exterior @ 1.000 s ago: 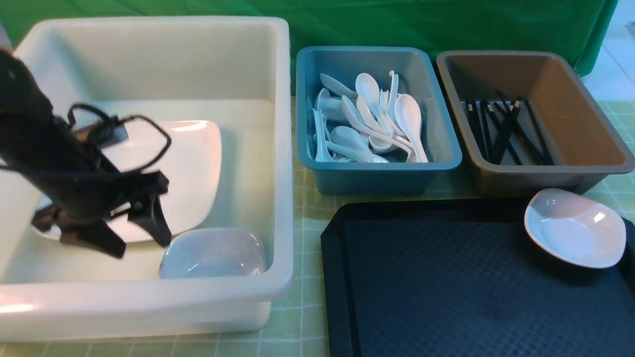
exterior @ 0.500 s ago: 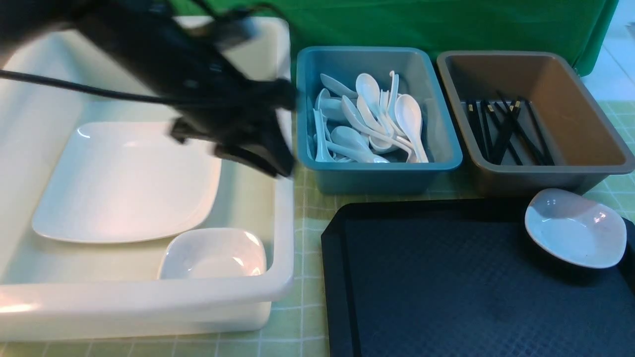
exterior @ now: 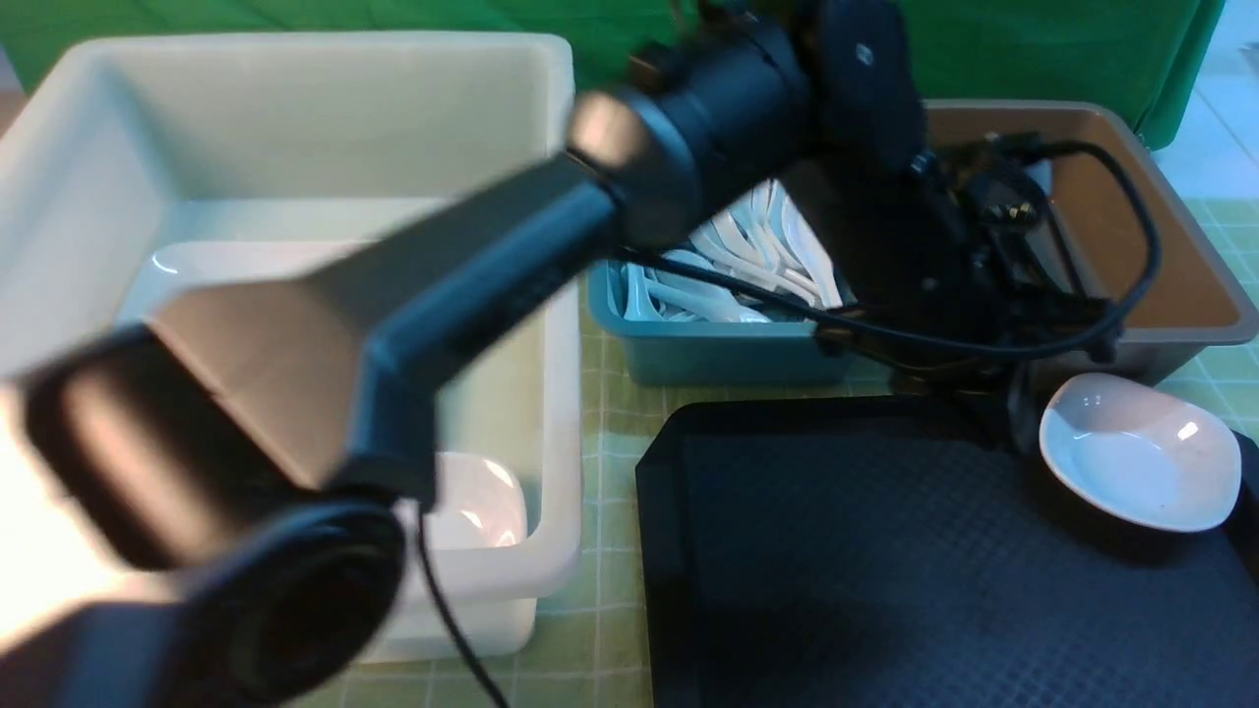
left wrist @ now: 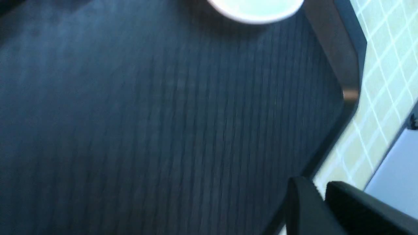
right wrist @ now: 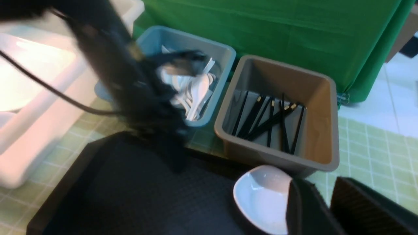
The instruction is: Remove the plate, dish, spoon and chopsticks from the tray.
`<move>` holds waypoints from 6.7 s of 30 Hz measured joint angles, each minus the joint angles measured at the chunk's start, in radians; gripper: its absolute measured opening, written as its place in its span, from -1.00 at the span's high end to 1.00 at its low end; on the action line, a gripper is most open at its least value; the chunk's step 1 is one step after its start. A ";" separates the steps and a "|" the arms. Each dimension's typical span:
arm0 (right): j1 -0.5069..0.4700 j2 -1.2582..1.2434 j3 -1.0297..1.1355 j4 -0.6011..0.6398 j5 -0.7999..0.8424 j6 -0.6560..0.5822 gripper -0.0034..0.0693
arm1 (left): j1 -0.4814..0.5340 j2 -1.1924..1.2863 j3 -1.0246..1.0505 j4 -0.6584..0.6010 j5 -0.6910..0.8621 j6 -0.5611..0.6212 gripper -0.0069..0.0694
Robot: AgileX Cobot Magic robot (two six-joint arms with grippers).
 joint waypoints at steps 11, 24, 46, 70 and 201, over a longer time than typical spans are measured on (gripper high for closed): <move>0.000 0.000 0.000 0.000 0.007 0.013 0.56 | -0.013 0.329 -0.334 -0.026 -0.079 -0.091 -0.18; 0.000 0.000 0.000 0.000 -0.016 0.015 0.49 | -0.074 0.379 -0.338 0.058 -0.325 -0.170 -0.20; 0.000 0.000 0.000 0.000 -0.025 0.015 0.42 | -0.083 0.442 -0.339 0.093 -0.475 -0.251 -0.13; 0.000 0.004 0.000 -0.001 -0.028 0.015 0.35 | -0.034 -0.112 -0.337 0.666 0.001 -0.142 0.79; 0.000 0.093 0.701 0.096 -0.914 -0.061 0.77 | 0.811 -1.036 1.138 0.163 -0.094 0.246 0.84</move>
